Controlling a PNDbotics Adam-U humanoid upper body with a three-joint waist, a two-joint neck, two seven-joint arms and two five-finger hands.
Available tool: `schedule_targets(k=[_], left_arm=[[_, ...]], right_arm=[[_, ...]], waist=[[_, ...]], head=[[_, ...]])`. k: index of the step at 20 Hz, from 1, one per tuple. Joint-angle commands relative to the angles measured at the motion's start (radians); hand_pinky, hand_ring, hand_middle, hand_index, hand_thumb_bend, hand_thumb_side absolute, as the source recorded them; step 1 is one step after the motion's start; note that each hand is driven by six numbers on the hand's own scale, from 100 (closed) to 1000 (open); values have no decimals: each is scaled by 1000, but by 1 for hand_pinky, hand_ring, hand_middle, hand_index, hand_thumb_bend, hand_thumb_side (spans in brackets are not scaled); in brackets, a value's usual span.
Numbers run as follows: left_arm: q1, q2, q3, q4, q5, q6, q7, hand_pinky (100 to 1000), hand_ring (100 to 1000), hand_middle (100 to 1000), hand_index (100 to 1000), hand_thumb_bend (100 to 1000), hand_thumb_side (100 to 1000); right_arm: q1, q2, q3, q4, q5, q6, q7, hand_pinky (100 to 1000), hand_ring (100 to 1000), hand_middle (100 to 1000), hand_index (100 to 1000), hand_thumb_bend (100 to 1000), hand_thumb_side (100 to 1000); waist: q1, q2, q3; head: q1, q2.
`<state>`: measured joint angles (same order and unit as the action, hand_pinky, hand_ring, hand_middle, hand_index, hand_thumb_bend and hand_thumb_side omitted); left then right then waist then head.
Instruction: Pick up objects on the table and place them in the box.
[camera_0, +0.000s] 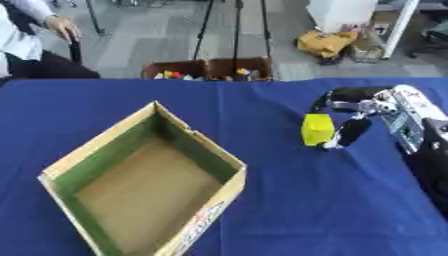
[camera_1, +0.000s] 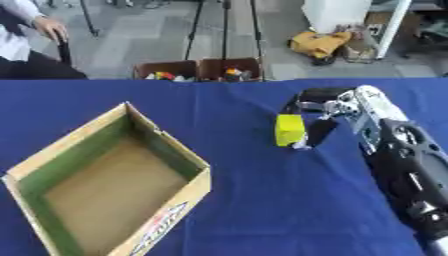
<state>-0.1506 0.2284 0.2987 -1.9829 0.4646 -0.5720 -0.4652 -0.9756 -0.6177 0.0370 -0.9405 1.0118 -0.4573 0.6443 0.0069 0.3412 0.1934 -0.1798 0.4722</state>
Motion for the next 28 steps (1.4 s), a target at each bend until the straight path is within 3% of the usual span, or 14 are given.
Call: schedule_targets(k=[1, 6, 12, 17, 21, 28], left_arm=[[-9, 11, -1, -17, -7, -1, -2, 716, 679, 849, 947, 100, 990], [-11, 10, -1, -17, -10, 1, -2, 716, 680, 849, 945, 100, 989], [-11, 10, -2, -17, -9, 2, -1, 716, 680, 848, 945, 100, 989], [-12, 11, -2, -17, -8, 3, -2, 716, 681, 848, 946, 100, 988], [-12, 14, -1, -17, -6, 3, 0, 716, 681, 848, 946, 100, 987], [-13, 22, 2, -17, -2, 5, 8, 716, 683, 848, 946, 100, 986]], right_arm=[[-15, -16, -12, -6, 6, 4, -14, 827, 839, 605, 802, 403, 412], [-14, -16, -12, -8, 0, 17, -37, 810, 803, 537, 729, 328, 382], [-9, -23, -8, -8, 2, 23, -50, 788, 756, 484, 643, 270, 247], [-9, -26, -10, -7, -1, 29, -58, 767, 695, 333, 491, 225, 185], [-13, -34, -13, -16, -22, 37, -75, 757, 666, 253, 412, 161, 181], [-12, -64, -14, -92, -115, 45, -89, 749, 650, 230, 343, 149, 181]], waist=[[4, 1, 2], [4, 1, 1], [3, 1, 3], [2, 1, 5], [1, -1, 3], [-4, -10, -2]], head=[[-5, -13], [-7, -13], [-8, -13], [-9, -12], [-7, -10], [2, 0]])
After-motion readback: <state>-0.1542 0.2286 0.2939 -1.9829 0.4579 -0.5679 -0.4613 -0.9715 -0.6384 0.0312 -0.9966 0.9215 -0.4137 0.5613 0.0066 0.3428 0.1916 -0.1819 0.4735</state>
